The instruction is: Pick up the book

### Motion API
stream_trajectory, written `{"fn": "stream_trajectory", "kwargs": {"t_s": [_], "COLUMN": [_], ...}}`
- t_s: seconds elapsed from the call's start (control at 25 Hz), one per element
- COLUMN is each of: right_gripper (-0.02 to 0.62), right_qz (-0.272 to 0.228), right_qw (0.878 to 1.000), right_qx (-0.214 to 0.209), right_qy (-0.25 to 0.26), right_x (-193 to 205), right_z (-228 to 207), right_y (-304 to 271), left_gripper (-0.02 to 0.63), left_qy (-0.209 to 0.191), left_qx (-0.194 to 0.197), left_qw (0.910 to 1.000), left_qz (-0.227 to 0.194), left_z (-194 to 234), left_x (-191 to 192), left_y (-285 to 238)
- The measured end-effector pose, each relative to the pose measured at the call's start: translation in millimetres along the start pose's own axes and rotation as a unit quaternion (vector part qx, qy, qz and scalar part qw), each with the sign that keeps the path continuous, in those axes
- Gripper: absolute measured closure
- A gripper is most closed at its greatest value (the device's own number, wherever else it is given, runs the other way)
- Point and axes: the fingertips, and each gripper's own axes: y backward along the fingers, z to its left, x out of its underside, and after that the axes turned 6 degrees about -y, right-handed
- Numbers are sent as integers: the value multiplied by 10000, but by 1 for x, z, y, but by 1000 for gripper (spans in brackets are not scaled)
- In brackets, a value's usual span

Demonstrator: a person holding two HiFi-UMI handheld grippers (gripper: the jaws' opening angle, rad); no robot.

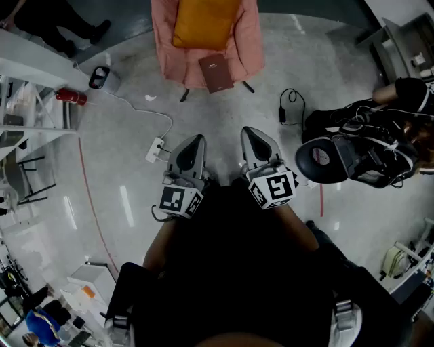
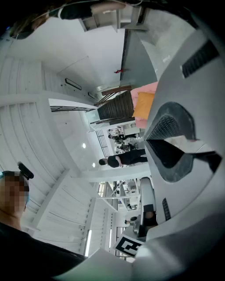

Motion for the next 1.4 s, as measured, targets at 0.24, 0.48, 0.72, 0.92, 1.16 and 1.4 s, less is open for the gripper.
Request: {"fn": "stream_trajectory", "kwargs": {"t_s": [0.24,0.48,0.72,0.92,1.16,1.4], "right_gripper": [595,596,595,595,595,595], "right_qz": [37,90,92,42,19,35], "right_qw": [10000,9999,10000,9999,9996,9994], "right_qx": [-46,-31,5,103,279,315], "right_qy": [56,58,25,-2,16,125], "right_x": [0,1,10,13,21,19], "right_z": [4,2,24,40,65,75], "right_y": [-5,-4,-5,-13,-19,-27], "left_gripper": [598,598,598,598,598,598], "left_qy": [68,72,23,-20,-48,-134], "left_qx": [-45,-47,-5,13,104,106], "left_qw": [10000,10000,10000,10000,9999,9998], "left_qz": [-7,-19,-31,-55,-39,-69], "left_z": [5,5,18,33,57,74], "left_x": [1,2,6,9,11,12], "left_y": [1,-2,21,35,51,52]}}
